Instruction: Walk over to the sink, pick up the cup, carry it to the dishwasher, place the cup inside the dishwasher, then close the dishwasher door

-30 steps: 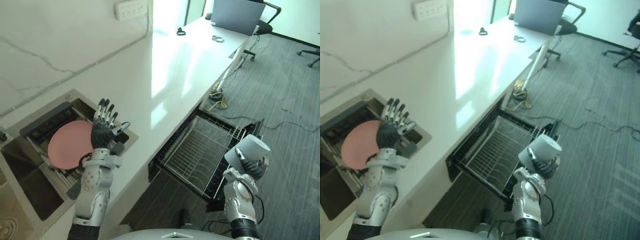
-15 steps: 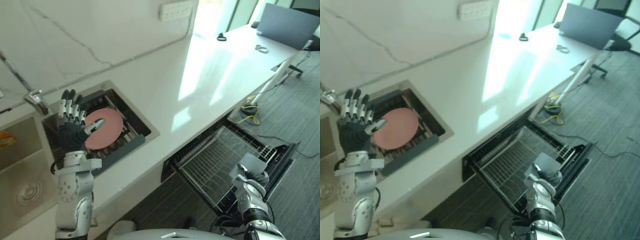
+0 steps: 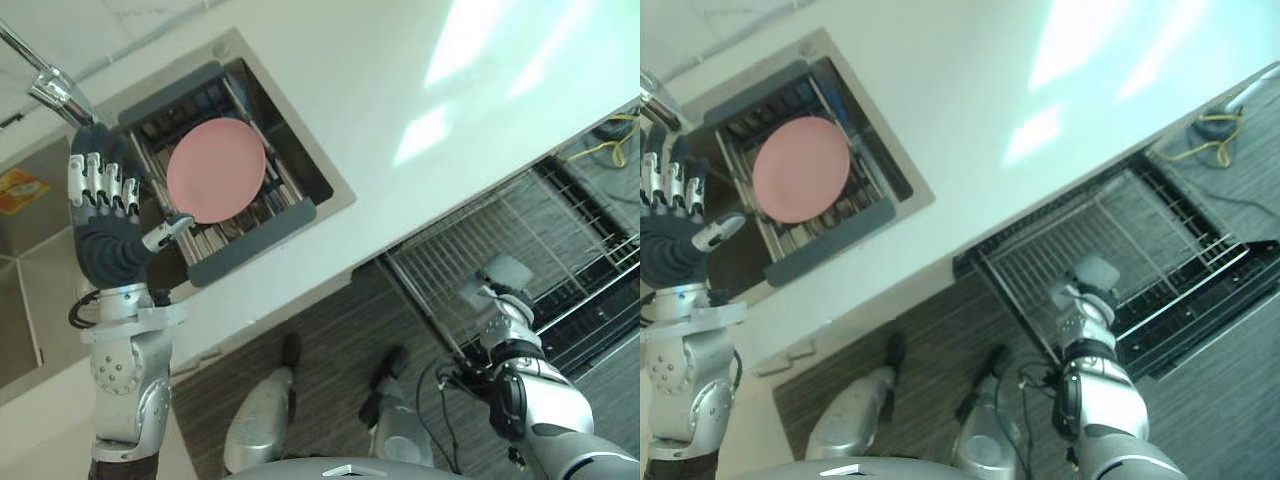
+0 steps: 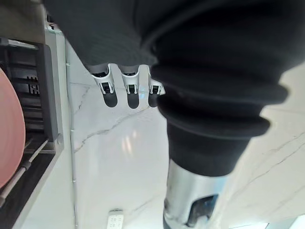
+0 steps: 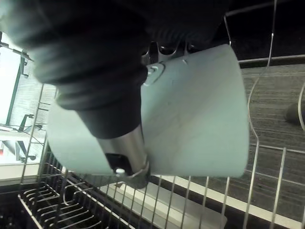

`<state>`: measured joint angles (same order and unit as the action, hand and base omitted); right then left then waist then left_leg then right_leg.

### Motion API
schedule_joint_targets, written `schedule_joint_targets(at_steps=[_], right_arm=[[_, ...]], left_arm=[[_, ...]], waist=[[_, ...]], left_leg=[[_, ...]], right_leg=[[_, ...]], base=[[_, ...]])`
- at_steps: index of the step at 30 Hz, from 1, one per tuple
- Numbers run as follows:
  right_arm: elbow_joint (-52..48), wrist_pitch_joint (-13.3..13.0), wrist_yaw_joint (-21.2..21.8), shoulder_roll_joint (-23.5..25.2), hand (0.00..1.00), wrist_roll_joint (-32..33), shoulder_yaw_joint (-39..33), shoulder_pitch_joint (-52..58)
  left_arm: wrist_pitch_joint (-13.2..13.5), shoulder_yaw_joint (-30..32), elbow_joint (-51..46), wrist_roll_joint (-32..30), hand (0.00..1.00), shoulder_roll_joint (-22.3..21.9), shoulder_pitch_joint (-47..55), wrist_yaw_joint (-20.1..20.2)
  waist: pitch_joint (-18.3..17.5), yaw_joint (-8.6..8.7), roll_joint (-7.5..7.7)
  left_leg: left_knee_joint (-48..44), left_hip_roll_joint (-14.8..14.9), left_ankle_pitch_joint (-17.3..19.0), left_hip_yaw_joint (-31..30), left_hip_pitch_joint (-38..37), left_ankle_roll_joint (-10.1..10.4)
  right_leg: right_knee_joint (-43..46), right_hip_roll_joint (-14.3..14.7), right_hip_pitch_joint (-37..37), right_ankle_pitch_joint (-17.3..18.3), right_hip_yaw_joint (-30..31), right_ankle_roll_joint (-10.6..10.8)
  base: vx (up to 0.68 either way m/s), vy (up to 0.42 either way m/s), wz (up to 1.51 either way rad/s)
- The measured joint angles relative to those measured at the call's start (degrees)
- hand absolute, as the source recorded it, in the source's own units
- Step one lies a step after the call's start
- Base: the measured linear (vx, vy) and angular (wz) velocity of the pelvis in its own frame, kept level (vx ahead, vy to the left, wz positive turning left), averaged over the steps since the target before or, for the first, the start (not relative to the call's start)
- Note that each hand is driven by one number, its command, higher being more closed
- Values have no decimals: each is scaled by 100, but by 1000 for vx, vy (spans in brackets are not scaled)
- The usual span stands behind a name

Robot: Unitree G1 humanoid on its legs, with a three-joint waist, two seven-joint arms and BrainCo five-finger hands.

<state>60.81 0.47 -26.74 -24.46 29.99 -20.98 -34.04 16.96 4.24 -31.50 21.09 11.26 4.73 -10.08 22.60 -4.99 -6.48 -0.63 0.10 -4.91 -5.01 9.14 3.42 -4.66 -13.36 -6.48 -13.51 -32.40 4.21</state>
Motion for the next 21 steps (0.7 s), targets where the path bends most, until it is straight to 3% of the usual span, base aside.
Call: schedule_joint_targets(at_steps=[6, 14, 18, 21], right_arm=[[121, 6, -53, -377, 100, -109, 60, -740], [84, 327, 186, -635, 100, -1225, 797, -1456], [-223, 623, 665, -658, 100, -1927, 1419, -1535], [-428, 777, 1003, -660, 100, -2092, 1610, -1538]], left_arm=[[21, 8, 6, 0, 0, 131, -127, -217], [21, 24, 92, 3, 0, 138, -351, -332], [21, 27, 108, 5, 0, 170, -336, -348], [21, 34, 108, 7, 0, 171, -326, -340]], waist=[[329, 31, -429], [437, 42, -675], [439, 24, -697], [439, 15, -697]], left_leg=[[97, -79, -77, 90, 81, -55], [90, -77, -74, 260, 133, -55], [82, -73, -84, 259, 173, -65], [86, -76, -90, 247, 171, -73]], right_leg=[[1, -89, -190, -69, 108, 16], [59, -92, -394, -110, 325, -18], [184, -118, -486, -66, 345, -29], [224, -137, -486, -55, 329, -26]], base=[[18, 29, -6], [38, 2, -12], [12, -4, 0], [8, -12, 4]])
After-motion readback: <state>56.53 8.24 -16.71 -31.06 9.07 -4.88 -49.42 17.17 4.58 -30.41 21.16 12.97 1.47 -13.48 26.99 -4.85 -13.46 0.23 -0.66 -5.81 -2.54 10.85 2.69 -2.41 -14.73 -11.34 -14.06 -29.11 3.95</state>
